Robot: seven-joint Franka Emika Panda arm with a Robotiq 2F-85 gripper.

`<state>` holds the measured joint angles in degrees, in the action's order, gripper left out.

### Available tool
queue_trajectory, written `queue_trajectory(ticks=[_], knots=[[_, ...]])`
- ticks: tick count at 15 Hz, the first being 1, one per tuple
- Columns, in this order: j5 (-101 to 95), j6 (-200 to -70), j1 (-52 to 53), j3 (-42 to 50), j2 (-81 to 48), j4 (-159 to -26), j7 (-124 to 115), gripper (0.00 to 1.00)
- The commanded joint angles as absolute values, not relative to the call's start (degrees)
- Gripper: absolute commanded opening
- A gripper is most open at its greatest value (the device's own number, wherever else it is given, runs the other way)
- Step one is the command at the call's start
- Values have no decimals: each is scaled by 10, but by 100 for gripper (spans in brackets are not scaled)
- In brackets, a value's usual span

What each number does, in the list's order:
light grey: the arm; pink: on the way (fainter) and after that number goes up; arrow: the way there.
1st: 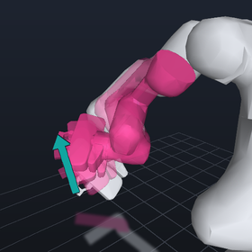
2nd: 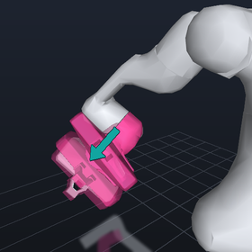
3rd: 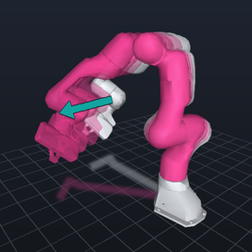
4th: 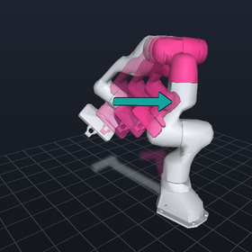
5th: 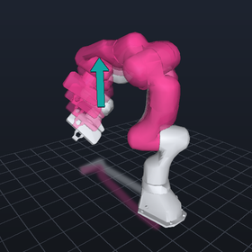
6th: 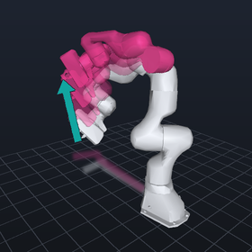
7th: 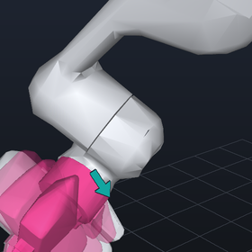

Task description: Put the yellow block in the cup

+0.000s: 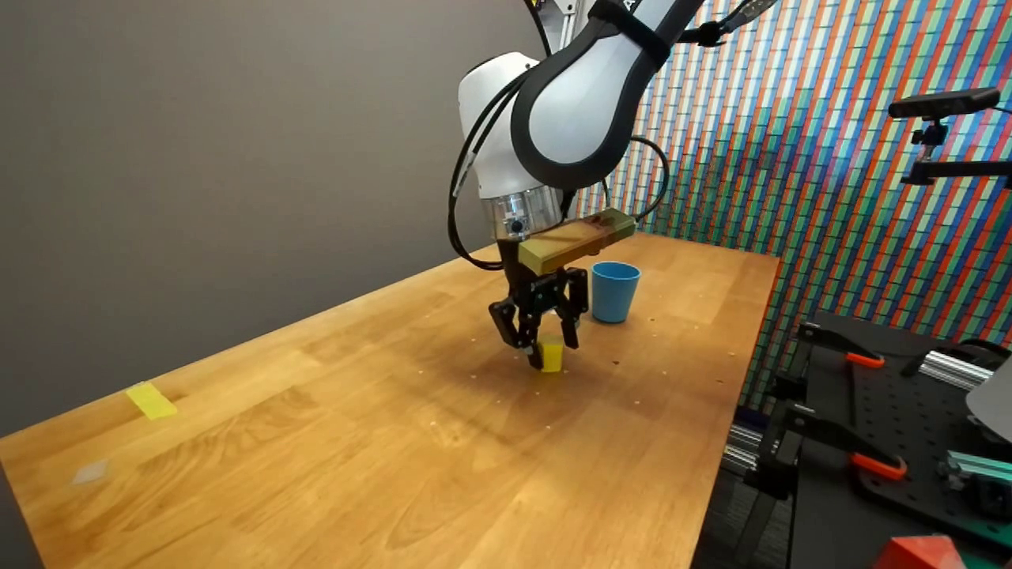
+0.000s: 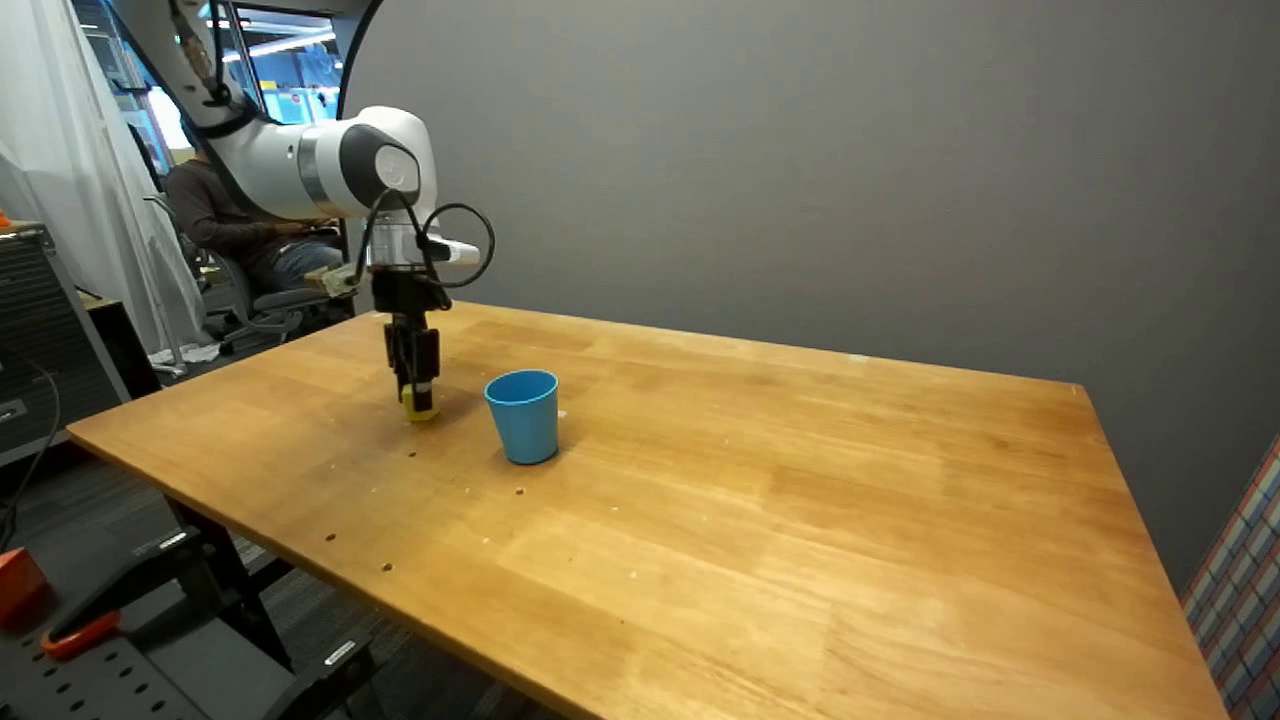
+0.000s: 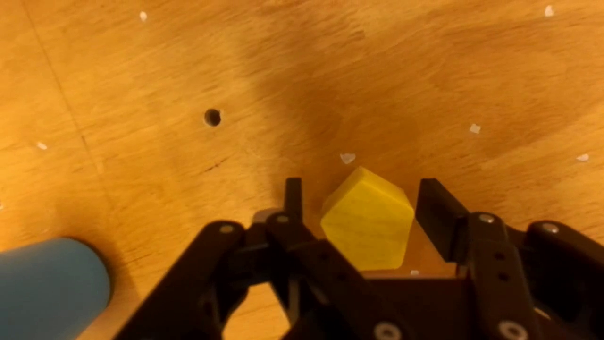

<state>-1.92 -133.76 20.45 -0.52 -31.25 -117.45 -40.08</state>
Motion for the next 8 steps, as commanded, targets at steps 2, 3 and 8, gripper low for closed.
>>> queue_trajectory(ticks=[2,3,8], knots=[[-35,-1354,207,3,-288,-1193,-428,27],[-45,-1360,208,10,-272,-1200,-434,20],[-143,-1365,213,48,-165,-1227,-524,20]])
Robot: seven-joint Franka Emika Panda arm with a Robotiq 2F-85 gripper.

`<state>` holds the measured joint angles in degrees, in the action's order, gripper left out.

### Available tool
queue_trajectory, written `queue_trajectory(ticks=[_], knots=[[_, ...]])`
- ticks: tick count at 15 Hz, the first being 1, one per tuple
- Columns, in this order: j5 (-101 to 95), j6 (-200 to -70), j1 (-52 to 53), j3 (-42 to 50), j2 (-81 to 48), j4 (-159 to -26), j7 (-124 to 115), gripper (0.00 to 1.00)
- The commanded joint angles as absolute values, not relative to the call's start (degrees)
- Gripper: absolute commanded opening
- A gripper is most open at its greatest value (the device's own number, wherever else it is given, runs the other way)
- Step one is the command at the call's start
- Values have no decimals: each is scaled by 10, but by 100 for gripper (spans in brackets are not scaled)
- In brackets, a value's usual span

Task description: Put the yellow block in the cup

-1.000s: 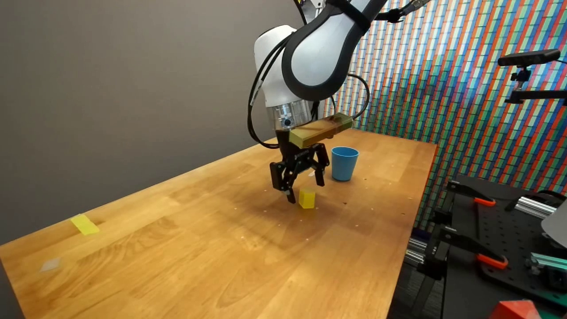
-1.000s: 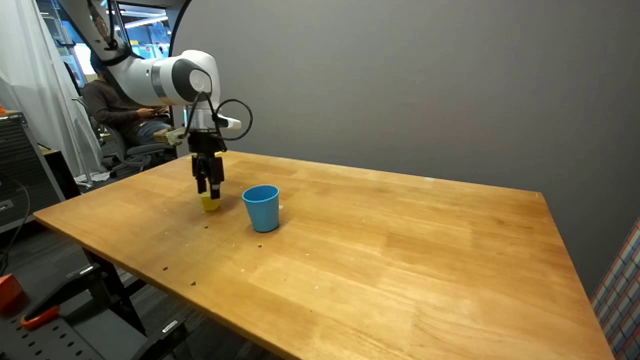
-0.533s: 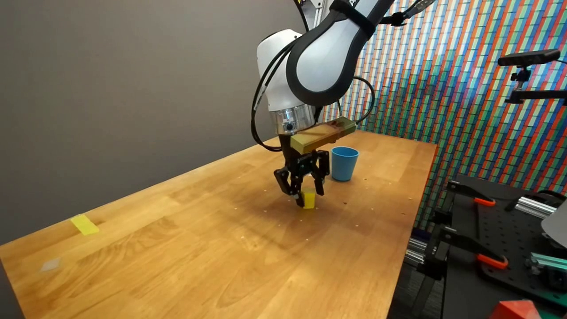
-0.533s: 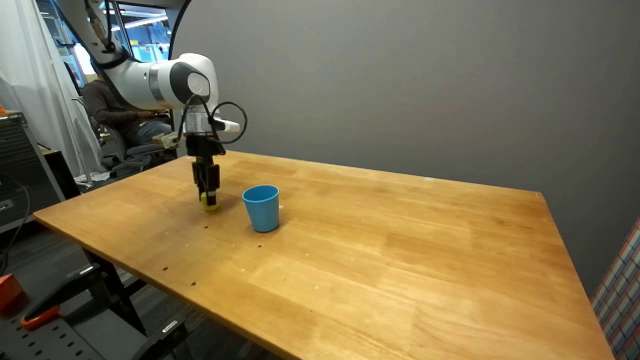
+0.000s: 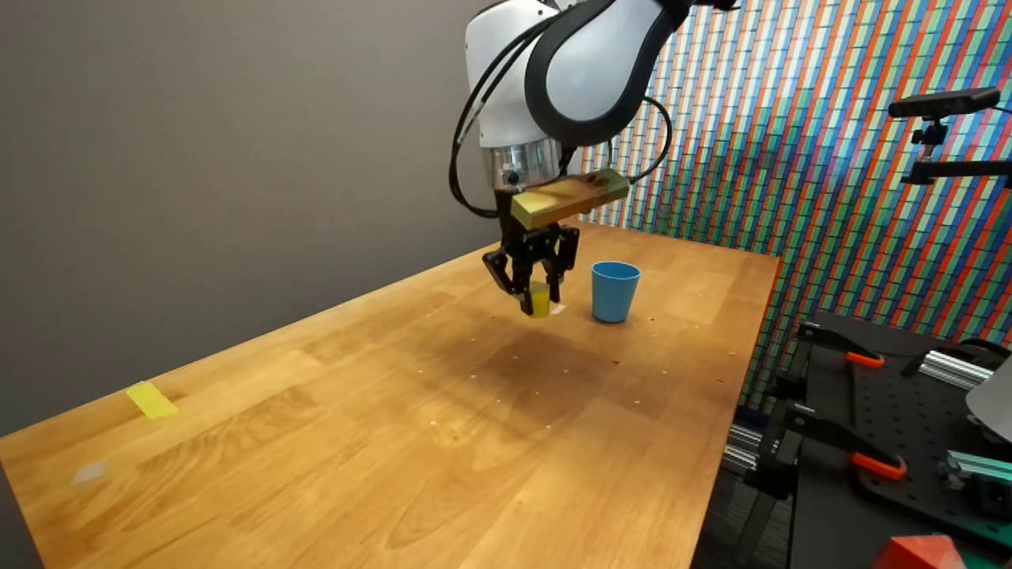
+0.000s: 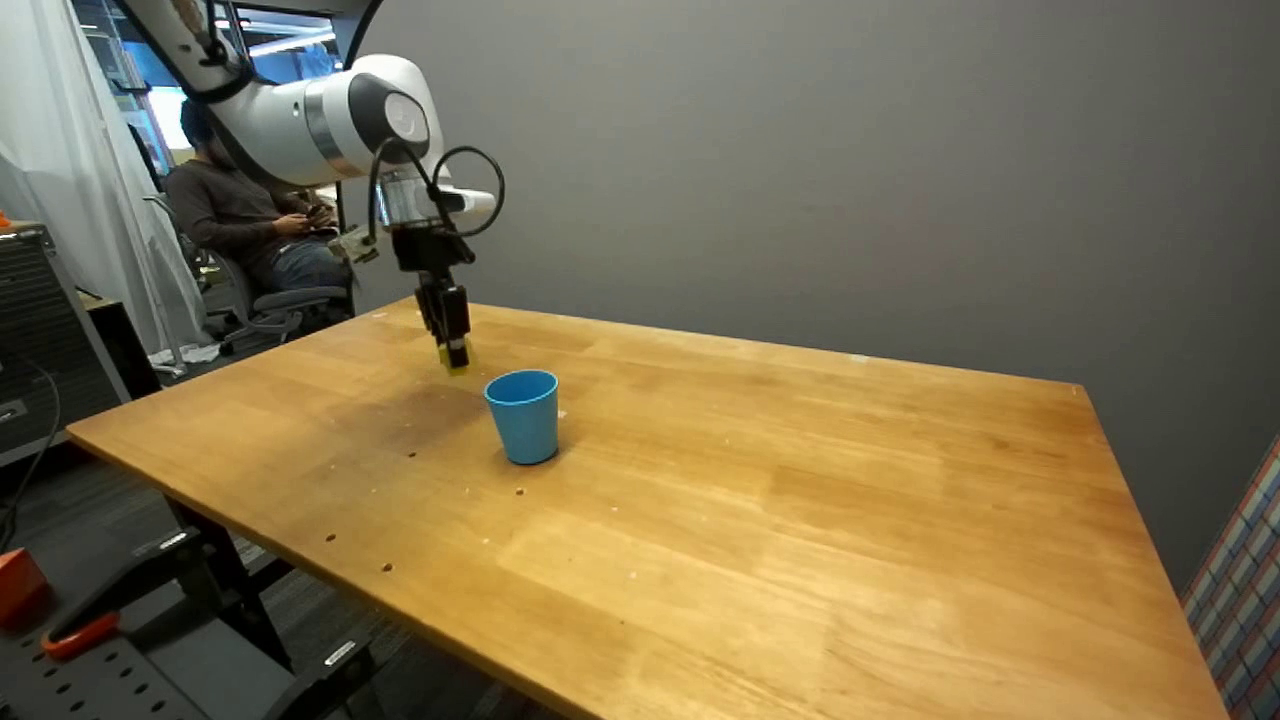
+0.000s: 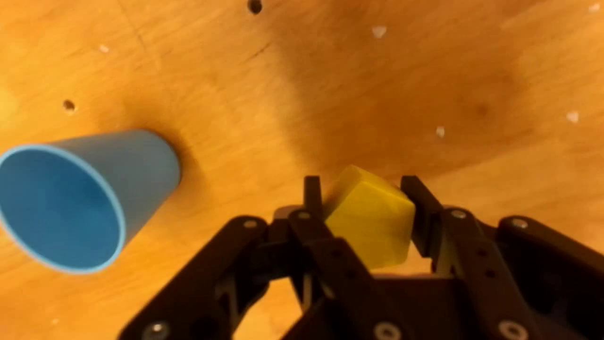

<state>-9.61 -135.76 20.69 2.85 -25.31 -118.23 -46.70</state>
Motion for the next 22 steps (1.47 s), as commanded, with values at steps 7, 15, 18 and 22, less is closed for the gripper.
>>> queue_trajectory(ticks=[7,15,18,22], knots=[[-33,-1394,114,14,-72,-1322,-525,20],[-4,-1458,64,24,-62,-1394,-558,20],[-38,-1464,64,36,-58,-1407,-613,20],[-55,-1480,58,38,-52,-1422,-650,26]])
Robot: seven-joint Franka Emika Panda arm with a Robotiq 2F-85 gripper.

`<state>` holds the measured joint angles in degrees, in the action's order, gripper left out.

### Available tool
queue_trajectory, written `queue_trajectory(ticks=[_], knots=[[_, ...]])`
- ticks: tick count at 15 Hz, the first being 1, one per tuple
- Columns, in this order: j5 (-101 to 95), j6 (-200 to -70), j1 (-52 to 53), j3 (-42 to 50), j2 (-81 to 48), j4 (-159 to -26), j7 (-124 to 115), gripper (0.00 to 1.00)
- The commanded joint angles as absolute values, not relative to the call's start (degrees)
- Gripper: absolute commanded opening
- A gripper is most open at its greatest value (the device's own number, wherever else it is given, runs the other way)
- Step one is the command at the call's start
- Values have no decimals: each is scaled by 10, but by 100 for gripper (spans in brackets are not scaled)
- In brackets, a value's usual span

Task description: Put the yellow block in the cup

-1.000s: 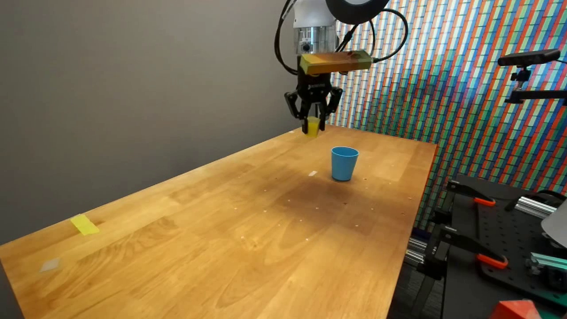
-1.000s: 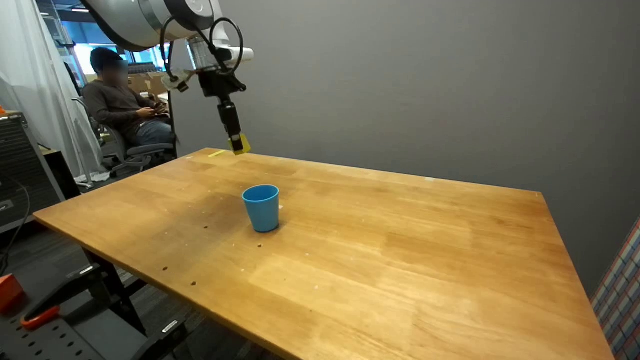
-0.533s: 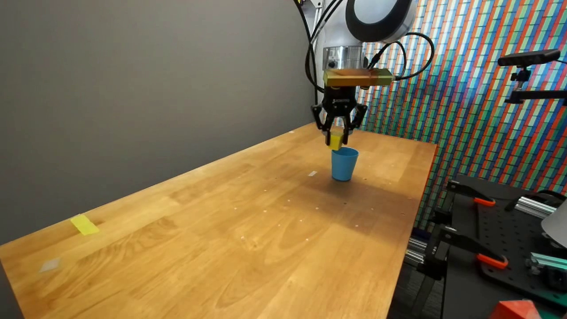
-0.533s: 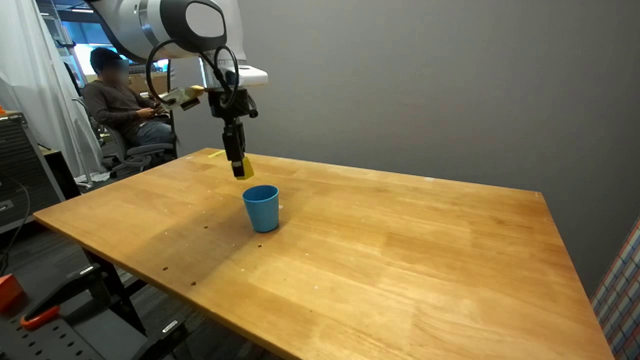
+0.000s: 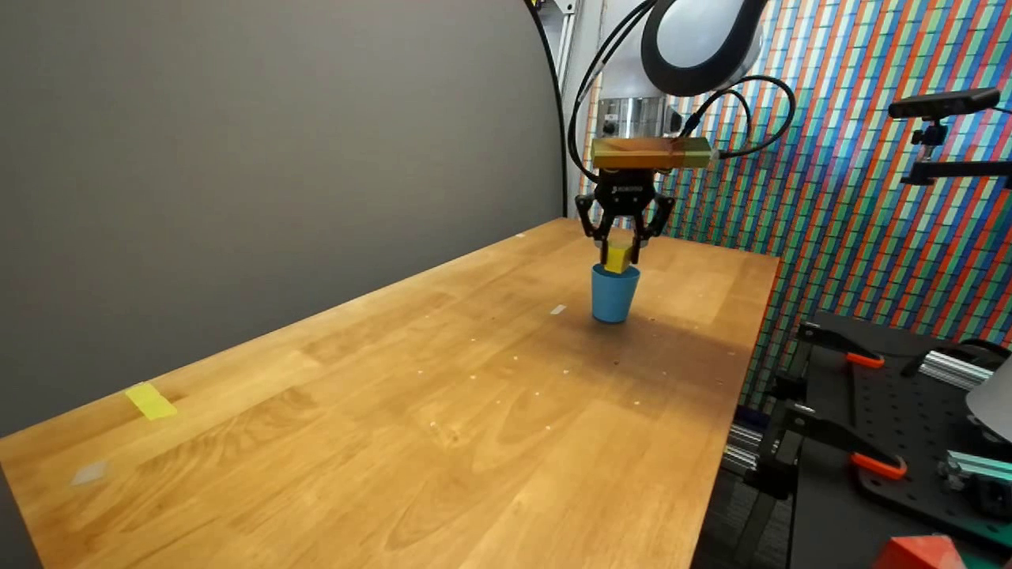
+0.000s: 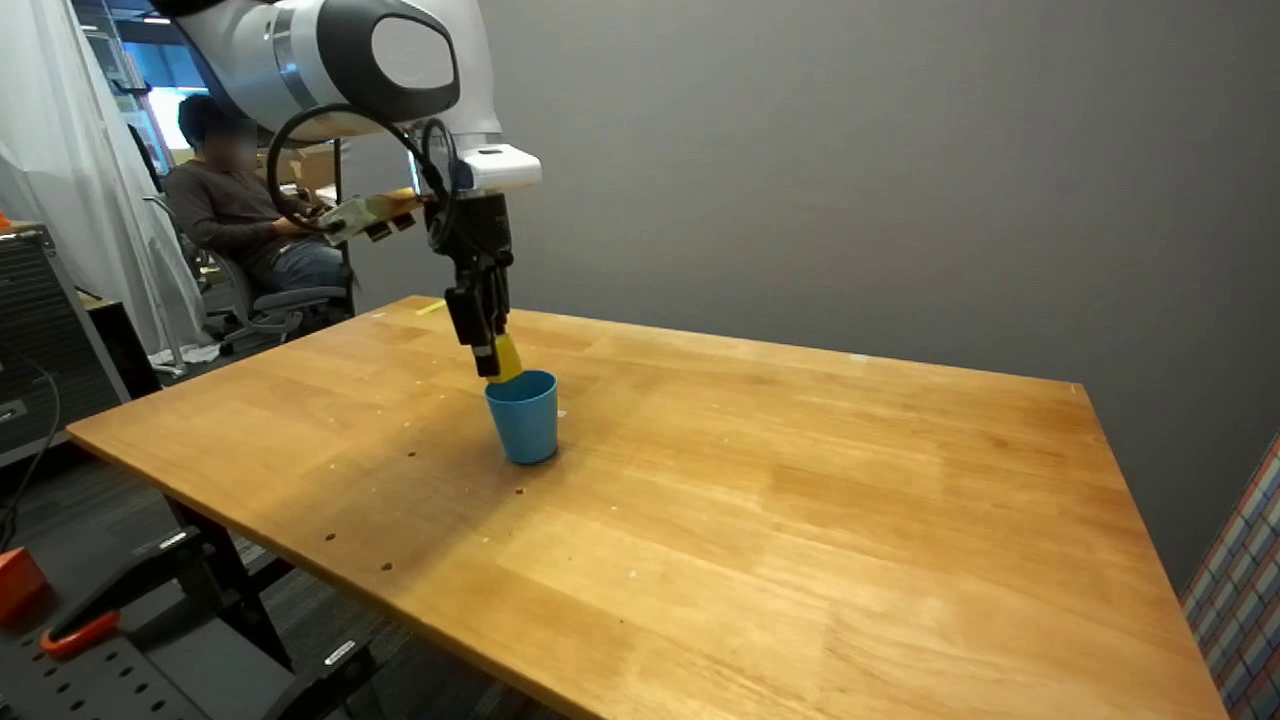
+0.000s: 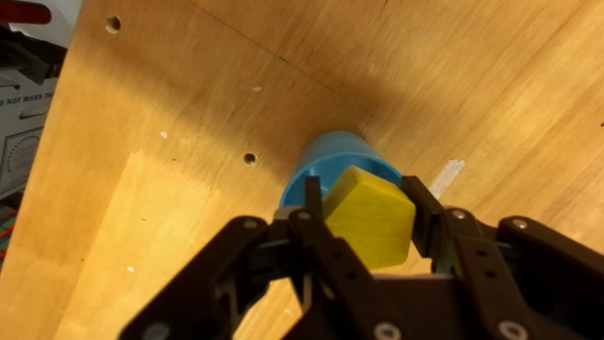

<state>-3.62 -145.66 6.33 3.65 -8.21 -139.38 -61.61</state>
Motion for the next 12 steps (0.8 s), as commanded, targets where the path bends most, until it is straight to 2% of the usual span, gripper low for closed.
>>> queue_trajectory(ticks=[1,2,3,6,12], knots=[[-41,-1486,56,32,-50,-1425,-637,70],[-37,-1497,55,29,-47,-1429,-630,71],[-32,-1506,56,24,-42,-1432,-619,76],[-39,-1501,59,13,-27,-1427,-596,100],[-4,-1372,80,-50,25,-1365,-449,100]])
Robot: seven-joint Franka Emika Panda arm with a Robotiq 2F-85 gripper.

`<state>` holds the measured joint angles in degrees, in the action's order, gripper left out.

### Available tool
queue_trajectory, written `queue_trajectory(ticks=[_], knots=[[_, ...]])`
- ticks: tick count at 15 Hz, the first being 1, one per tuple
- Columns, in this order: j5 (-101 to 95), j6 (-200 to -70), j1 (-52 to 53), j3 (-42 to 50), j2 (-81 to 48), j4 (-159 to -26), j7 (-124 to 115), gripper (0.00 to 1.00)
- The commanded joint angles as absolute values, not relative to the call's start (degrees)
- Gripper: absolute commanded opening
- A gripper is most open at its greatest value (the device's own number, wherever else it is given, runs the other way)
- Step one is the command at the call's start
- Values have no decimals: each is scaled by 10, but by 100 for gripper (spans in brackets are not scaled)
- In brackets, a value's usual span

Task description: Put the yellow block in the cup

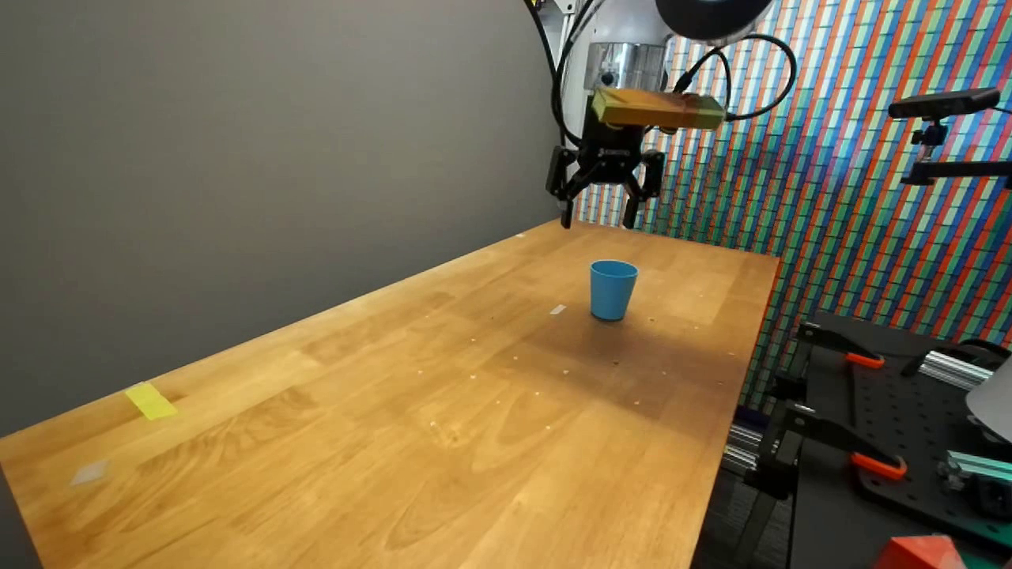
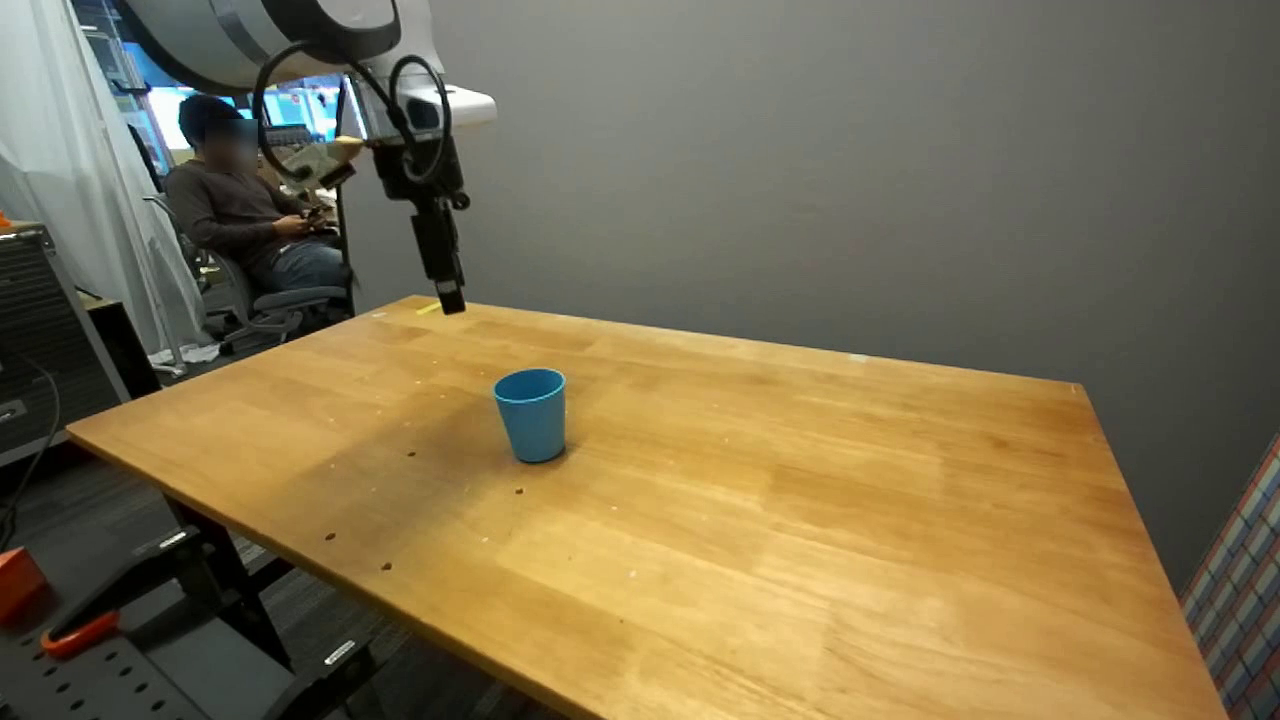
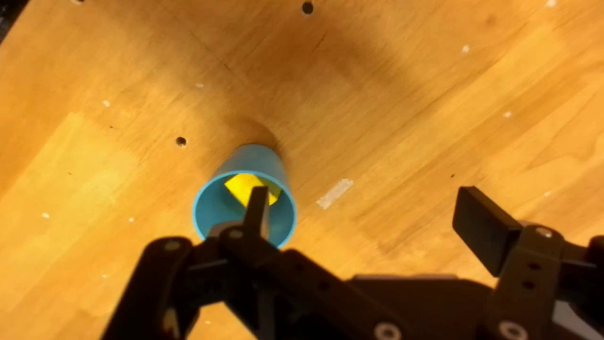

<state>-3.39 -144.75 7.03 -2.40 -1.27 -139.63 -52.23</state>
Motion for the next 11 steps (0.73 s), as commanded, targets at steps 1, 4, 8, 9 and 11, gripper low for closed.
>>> queue_trajectory(ticks=[1,4,8,9,11], knots=[[7,-1337,84,-60,30,-1344,-423,100],[33,-1230,97,-84,47,-1279,-351,100],[22,-1178,99,-102,51,-1252,-337,100],[24,-1150,101,-107,57,-1237,-323,100],[26,-1133,104,-112,64,-1227,-312,100]])
